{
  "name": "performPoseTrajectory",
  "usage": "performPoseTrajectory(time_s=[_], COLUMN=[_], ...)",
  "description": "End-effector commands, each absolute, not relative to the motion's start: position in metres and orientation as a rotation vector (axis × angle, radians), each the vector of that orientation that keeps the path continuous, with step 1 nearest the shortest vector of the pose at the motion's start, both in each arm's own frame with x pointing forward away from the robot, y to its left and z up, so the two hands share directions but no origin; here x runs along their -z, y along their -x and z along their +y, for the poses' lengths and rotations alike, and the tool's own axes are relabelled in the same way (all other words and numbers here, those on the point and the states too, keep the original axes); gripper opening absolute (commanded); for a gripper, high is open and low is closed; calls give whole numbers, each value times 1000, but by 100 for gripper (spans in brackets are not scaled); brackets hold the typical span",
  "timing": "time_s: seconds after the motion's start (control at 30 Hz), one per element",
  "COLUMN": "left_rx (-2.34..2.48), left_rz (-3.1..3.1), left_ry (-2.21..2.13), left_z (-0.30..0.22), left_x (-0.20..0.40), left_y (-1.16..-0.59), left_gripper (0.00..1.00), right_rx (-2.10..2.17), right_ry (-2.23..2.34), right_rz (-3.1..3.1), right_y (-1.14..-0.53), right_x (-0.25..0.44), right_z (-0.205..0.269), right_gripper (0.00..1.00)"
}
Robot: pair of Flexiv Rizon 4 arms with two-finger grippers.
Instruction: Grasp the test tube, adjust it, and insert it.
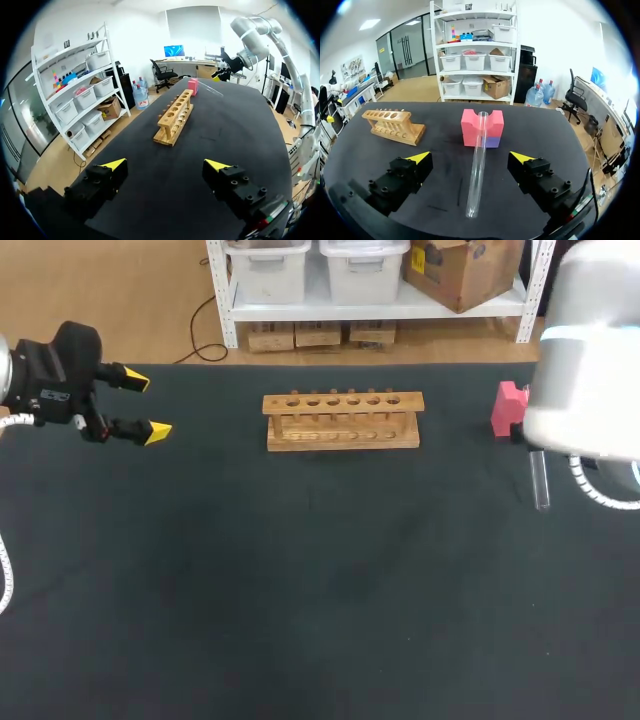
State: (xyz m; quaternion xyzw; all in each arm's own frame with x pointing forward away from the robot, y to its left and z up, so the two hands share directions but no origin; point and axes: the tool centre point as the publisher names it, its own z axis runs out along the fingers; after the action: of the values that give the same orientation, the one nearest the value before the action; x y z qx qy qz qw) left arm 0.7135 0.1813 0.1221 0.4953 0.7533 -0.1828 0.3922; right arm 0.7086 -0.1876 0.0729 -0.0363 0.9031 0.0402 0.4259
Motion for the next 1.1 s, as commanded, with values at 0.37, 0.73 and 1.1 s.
performPoseTrajectory(time_s=[0.37, 0.73, 1.1], left_rx=[464, 464, 464], left_rz=[1903, 1903, 1903], left_ry=[-1254, -1254, -1254], left_z=[182, 182, 182], left_x=[-120, -120, -120], left_y=[-712, -712, -712], left_gripper=[100, 100, 100], right_rx=[-102, -88, -71], right_ry=[67, 14, 8], right_rz=[2228, 2237, 2232], right_y=[-737, -748, -754], right_x=[-49, -43, -33], right_z=[-190, -197, -195], right_gripper=[100, 100, 100])
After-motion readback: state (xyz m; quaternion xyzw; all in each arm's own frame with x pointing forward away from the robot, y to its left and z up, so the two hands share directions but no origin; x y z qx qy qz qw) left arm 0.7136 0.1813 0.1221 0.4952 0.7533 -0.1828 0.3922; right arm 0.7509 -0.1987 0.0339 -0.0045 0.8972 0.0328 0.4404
